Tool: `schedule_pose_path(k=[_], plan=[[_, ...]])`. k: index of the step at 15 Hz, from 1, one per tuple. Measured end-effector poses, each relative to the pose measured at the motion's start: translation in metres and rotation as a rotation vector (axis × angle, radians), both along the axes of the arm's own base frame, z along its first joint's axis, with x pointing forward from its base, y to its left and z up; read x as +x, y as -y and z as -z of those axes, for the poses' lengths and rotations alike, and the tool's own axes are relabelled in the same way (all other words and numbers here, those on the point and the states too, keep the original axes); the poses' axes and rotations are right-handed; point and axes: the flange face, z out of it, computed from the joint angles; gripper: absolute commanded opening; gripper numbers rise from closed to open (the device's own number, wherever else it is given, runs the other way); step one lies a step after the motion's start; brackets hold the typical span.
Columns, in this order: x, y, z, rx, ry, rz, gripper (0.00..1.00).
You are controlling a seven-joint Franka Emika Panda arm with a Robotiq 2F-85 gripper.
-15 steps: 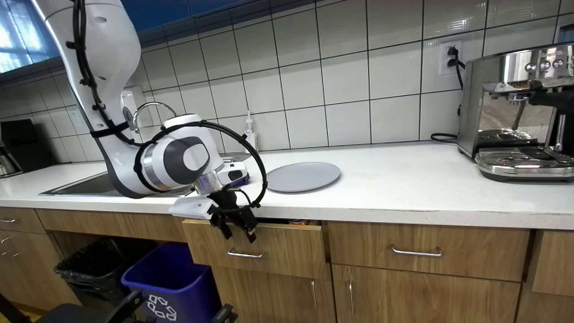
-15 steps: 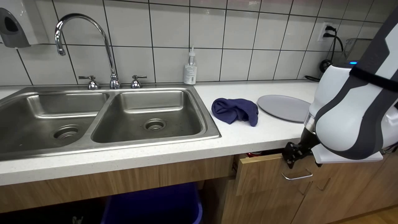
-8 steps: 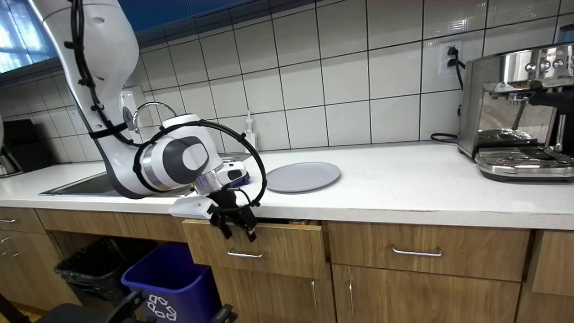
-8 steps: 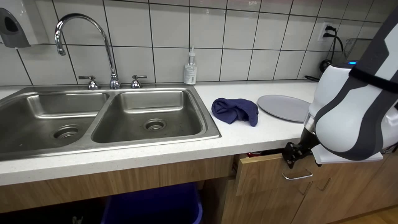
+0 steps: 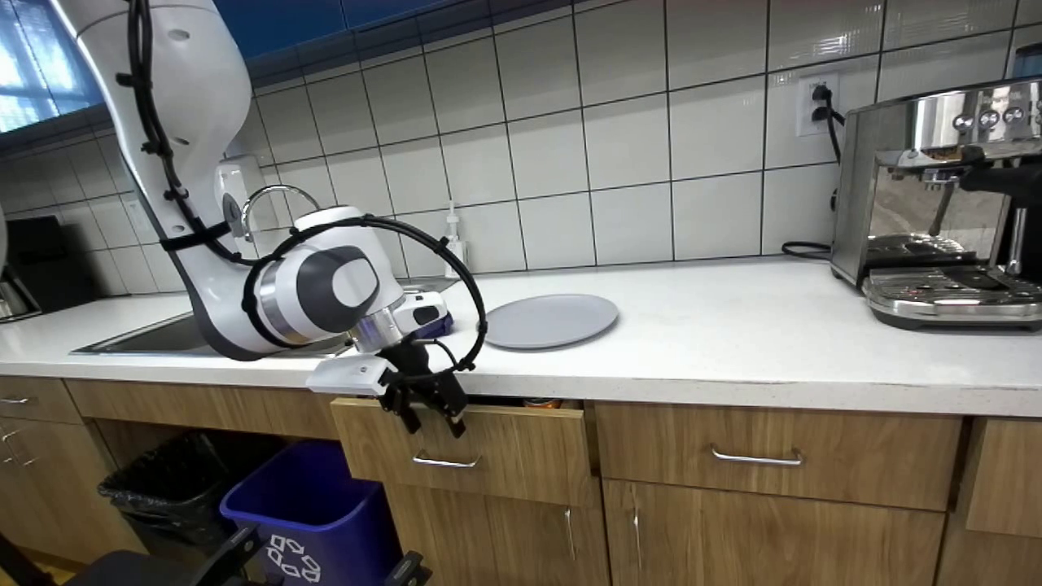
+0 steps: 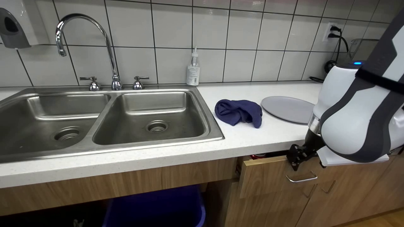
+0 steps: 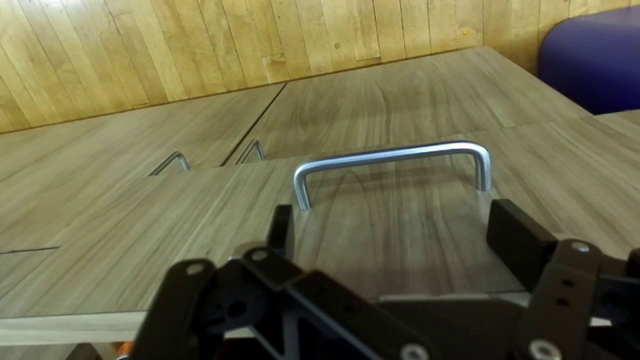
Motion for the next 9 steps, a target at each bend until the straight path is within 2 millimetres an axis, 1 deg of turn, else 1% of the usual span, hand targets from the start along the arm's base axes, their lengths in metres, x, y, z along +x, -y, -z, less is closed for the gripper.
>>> schedule_pose_path(k=[4, 9], plan=[[0.003, -0.005, -0.01, 0.016, -0.01, -0.059, 1.0], [0.01, -0.017, -0.042, 0.079, -0.011, -0.136, 1.0]])
